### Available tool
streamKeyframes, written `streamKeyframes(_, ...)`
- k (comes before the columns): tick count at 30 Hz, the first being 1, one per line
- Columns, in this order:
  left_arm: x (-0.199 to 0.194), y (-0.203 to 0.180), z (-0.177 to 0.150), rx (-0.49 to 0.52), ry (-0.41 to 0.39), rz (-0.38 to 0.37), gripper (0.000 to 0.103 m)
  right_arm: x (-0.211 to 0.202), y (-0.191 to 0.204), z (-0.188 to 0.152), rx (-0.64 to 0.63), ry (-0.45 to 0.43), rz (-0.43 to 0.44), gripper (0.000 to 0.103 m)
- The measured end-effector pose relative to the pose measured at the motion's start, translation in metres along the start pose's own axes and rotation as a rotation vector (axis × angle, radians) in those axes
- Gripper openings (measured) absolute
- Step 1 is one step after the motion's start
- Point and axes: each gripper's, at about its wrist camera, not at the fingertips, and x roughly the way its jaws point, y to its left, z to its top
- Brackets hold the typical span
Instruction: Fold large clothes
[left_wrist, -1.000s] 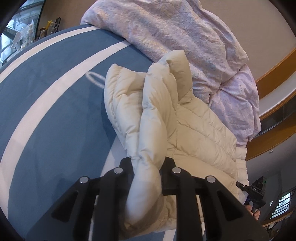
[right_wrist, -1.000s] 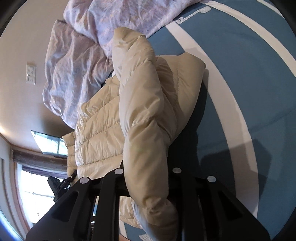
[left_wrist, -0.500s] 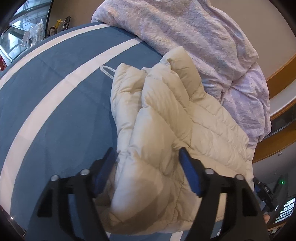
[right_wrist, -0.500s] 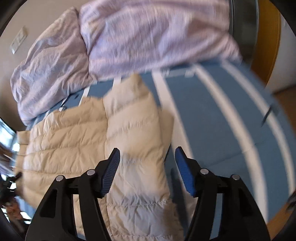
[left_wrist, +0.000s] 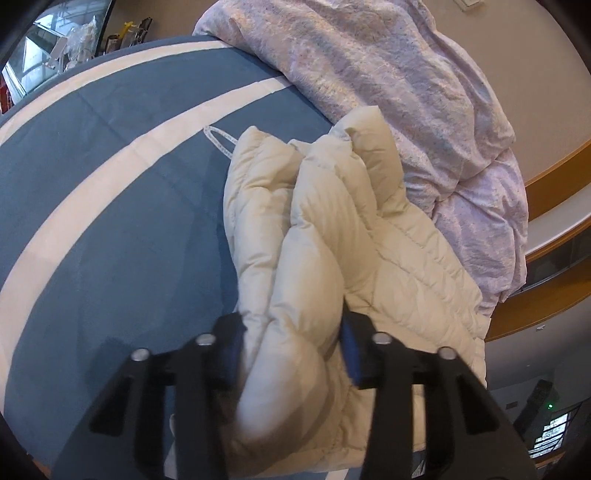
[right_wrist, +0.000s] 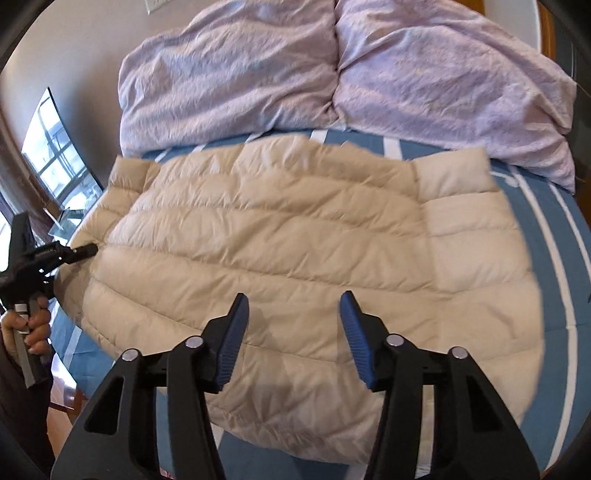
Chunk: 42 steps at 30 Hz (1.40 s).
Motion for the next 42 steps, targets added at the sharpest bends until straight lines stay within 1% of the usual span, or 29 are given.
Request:
streamKeyframes(1, -0.001, -0.001, 0.0, 0.005, -0.003, -0.003, 0.031, 0.004, 0.002, 0.0, -0.001, 0.002, -0.001, 0.051)
streamKeyframes(4, -0.005, -0.002, 0.0, 0.009, -0.011, -0.009, 0.026, 0.007, 0.006, -0.003, -0.015, -0.006, -0.016, 0.051)
streamKeyframes(8, -0.005, 0.0, 0.003, -0.005, -0.011, -0.011, 0.025, 0.019, 0.01, -0.002, -0.025, -0.007, -0.024, 0.051)
streamKeyframes(17, -0.005, 0.009, 0.006, -0.038, -0.004, -0.018, 0.026, 0.051, 0.014, -0.002, -0.035, 0.012, -0.048, 0.051)
streamKeyframes(20, -0.004, 0.008, 0.007, -0.039, -0.003, -0.017, 0.03, 0.058, 0.015, -0.004, -0.037, 0.019, -0.062, 0.052)
streamKeyframes(24, -0.004, 0.006, 0.008, -0.041, -0.008, -0.006, 0.041, 0.06, 0.016, -0.008, -0.038, 0.008, -0.07, 0.052)
streamKeyframes(25, -0.004, 0.006, 0.008, -0.042, -0.009, -0.006, 0.043, 0.06, 0.015, -0.008, -0.038, 0.006, -0.07, 0.052)
streamKeyframes(28, -0.003, 0.005, 0.008, -0.045, -0.005, -0.023, 0.043, 0.061, 0.015, -0.009, -0.035, 0.003, -0.069, 0.052)
streamKeyframes(29, -0.003, 0.002, 0.008, -0.037, -0.008, -0.029, 0.04, 0.061, 0.015, -0.009, -0.033, 0.002, -0.069, 0.052)
streamKeyframes(30, -0.004, 0.0, 0.008, -0.026, -0.014, -0.03, 0.032, 0.061, 0.015, -0.009, -0.032, 0.002, -0.069, 0.052)
streamKeyframes(34, -0.011, -0.009, 0.009, 0.006, -0.034, -0.048, 0.023, 0.061, 0.015, -0.01, -0.031, -0.001, -0.068, 0.052)
streamKeyframes(38, -0.022, -0.023, 0.011, 0.047, -0.063, -0.061, 0.019, 0.061, 0.015, -0.01, -0.028, -0.001, -0.068, 0.052)
streamKeyframes(42, -0.031, -0.037, 0.012, 0.062, -0.081, -0.084, 0.017, 0.061, 0.015, -0.01, -0.027, -0.001, -0.067, 0.052)
